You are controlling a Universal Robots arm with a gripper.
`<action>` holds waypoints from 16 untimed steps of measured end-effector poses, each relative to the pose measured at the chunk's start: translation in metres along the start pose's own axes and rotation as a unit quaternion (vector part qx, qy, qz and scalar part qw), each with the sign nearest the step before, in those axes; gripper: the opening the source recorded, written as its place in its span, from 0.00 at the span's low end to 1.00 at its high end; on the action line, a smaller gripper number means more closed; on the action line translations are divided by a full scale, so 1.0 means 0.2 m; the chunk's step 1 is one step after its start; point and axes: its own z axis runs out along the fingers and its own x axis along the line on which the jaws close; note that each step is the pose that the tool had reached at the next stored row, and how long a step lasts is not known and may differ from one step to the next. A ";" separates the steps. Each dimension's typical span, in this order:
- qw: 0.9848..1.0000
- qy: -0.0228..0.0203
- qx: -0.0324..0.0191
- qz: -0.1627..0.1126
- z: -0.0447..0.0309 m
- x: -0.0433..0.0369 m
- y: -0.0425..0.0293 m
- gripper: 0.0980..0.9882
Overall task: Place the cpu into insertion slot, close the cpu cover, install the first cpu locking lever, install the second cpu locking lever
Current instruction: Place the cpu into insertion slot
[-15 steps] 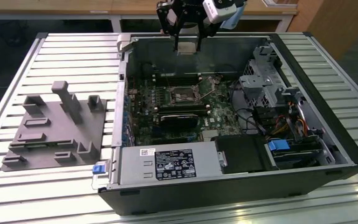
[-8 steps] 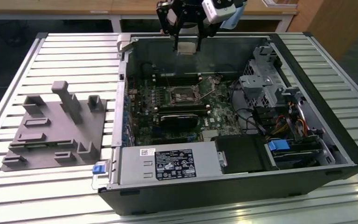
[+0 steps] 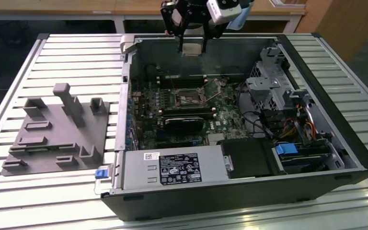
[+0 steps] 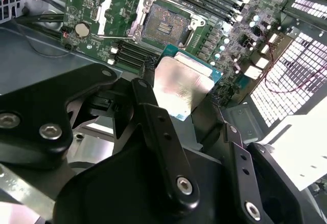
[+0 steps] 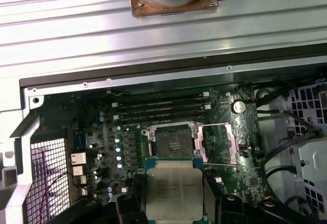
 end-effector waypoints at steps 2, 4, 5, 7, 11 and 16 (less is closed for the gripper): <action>1.000 0.000 0.000 0.003 0.000 0.000 0.000 0.49; 1.000 -0.001 0.000 0.006 0.000 0.000 0.000 0.49; 1.000 -0.001 0.000 0.008 0.000 0.000 0.000 0.49; 1.000 -0.001 0.000 0.011 0.000 0.001 0.000 0.49; 1.000 -0.002 0.000 0.019 0.000 0.001 0.000 0.49; 1.000 -0.003 -0.001 0.029 0.000 0.002 0.000 0.49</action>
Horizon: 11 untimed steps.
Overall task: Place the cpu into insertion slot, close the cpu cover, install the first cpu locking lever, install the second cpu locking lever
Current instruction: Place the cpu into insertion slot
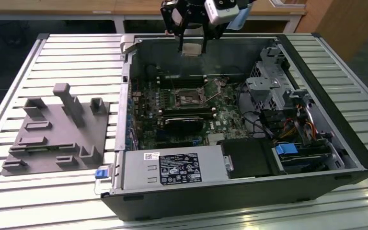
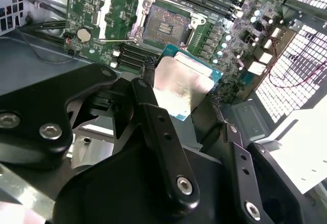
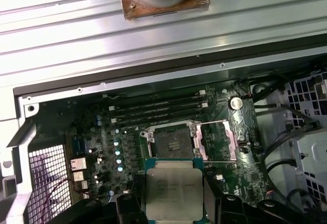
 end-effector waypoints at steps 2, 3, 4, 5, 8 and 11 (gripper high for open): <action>1.000 0.000 0.000 0.004 0.000 0.000 0.000 0.49; 1.000 -0.001 0.000 0.006 0.000 0.000 0.000 0.49; 1.000 -0.001 0.000 0.009 0.000 0.000 0.000 0.49; 1.000 -0.001 0.000 0.011 0.000 0.000 0.000 0.49; 1.000 -0.002 0.000 0.021 0.001 0.000 0.000 0.49; 1.000 -0.003 -0.001 0.031 0.001 0.000 0.000 0.49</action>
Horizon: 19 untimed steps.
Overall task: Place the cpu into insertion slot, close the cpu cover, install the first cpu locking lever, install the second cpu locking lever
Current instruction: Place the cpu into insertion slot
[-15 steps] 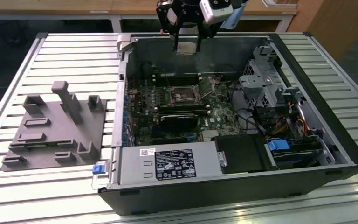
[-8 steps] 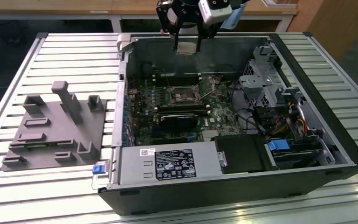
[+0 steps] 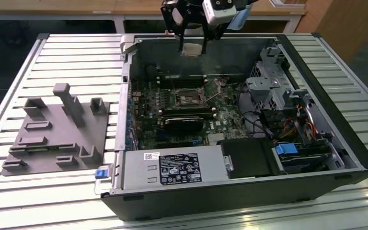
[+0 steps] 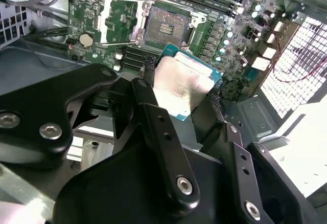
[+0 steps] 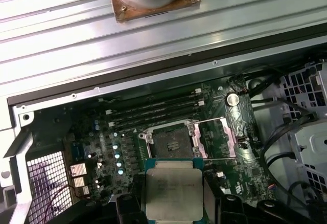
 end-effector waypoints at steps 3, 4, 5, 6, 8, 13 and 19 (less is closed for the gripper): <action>1.000 -0.001 0.000 0.011 0.001 0.000 0.000 0.49; 1.000 -0.001 0.000 0.014 0.001 0.000 0.000 0.49; 1.000 -0.002 0.000 0.018 0.001 0.000 0.000 0.49; 1.000 -0.002 0.000 0.022 0.001 0.000 0.000 0.49; 1.000 -0.003 -0.001 0.029 0.001 0.000 0.000 0.49; 0.999 -0.005 -0.001 0.052 0.002 0.000 0.000 0.49; 0.996 -0.008 -0.002 0.084 0.004 0.000 0.000 0.49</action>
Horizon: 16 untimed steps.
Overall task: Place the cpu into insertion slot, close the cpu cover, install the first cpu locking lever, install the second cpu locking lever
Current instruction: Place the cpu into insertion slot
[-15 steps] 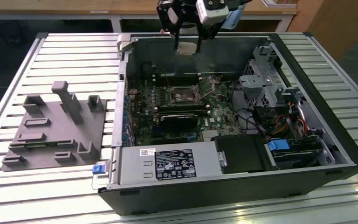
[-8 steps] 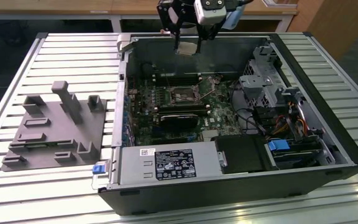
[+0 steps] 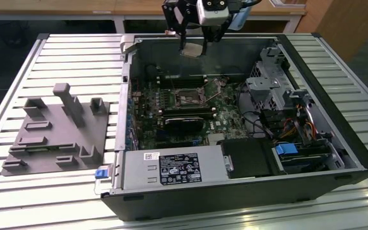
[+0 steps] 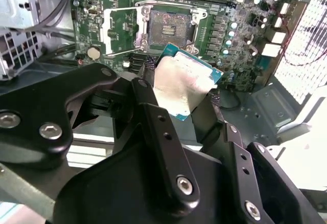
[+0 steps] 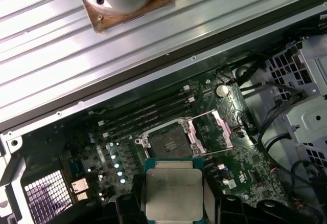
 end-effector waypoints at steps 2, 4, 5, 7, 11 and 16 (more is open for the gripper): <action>1.000 -0.001 0.000 0.011 0.001 0.000 0.000 0.49; 1.000 -0.002 0.000 0.024 0.002 0.000 0.000 0.49; 1.000 -0.003 -0.001 0.030 0.002 0.000 0.000 0.49; 0.999 -0.004 -0.001 0.040 0.002 0.000 0.000 0.49; 0.998 -0.006 -0.001 0.062 0.003 0.001 -0.001 0.49; 0.996 -0.008 -0.002 0.088 0.004 0.001 -0.001 0.49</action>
